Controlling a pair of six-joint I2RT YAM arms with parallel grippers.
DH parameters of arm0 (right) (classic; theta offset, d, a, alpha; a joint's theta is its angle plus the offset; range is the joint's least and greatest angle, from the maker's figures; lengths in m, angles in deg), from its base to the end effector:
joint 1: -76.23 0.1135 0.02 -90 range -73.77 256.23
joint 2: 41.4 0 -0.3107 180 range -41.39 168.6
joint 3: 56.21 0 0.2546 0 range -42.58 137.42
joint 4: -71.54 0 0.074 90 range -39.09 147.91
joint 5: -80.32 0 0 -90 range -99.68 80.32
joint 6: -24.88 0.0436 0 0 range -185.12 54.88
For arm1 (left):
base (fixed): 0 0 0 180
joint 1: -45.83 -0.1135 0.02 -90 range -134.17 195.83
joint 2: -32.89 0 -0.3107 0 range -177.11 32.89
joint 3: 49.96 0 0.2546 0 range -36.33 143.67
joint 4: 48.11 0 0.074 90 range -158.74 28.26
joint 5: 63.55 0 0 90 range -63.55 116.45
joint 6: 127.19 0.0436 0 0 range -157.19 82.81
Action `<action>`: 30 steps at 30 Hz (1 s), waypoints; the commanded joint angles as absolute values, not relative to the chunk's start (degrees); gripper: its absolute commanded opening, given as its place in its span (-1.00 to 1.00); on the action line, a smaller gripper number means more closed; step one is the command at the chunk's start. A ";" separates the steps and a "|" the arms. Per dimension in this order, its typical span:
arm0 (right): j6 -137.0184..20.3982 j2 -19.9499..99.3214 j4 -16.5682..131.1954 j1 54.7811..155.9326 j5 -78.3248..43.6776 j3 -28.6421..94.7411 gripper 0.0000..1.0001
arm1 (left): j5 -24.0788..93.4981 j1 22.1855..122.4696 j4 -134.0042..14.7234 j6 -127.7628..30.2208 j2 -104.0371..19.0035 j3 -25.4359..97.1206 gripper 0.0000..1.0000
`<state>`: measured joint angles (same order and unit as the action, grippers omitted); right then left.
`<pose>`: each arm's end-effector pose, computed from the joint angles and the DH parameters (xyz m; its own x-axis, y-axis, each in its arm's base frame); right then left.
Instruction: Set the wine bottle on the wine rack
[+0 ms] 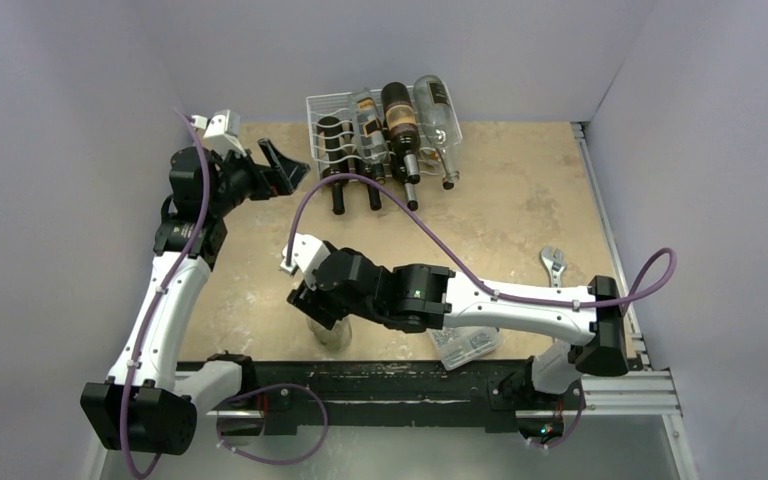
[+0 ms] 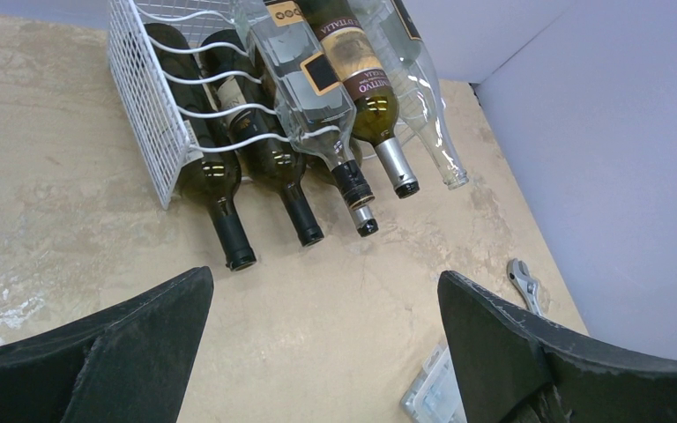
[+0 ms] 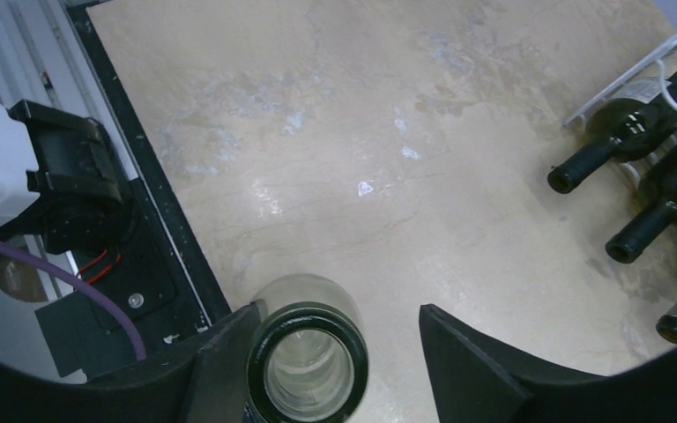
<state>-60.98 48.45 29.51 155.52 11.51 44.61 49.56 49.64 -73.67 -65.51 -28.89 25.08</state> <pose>0.0838 0.3580 0.4135 -0.1576 -0.4712 -0.8679 -0.8494 0.5129 -0.1242 0.2307 -0.0325 0.4214 -0.3976 -0.4108 -0.8204 0.2898 0.7922 -0.5371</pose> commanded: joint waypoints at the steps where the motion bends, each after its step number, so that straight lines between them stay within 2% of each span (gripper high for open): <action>1: -60.95 48.55 30.60 155.60 7.64 45.51 0.24 | 48.46 49.97 -72.92 -64.09 -27.99 26.94 1.00; 3: -60.99 48.50 31.90 155.64 7.27 44.61 0.05 | 47.17 50.38 -73.36 -63.01 -27.87 26.86 1.00; 9: -60.42 46.38 34.24 155.51 9.81 41.75 -0.80 | 49.67 50.32 -72.88 -65.07 -29.11 27.57 1.00; 11: -61.15 45.27 35.43 155.51 12.65 41.15 -0.98 | 49.62 50.16 -73.07 -65.21 -29.33 27.70 1.00; 22: -59.79 39.29 49.91 151.79 28.29 35.69 -1.00 | 49.44 50.10 -73.36 -64.83 -28.49 27.73 1.00; 30: -59.73 33.59 70.97 146.37 27.84 22.17 -1.00 | 49.03 50.18 -73.30 -64.69 -28.02 27.21 1.00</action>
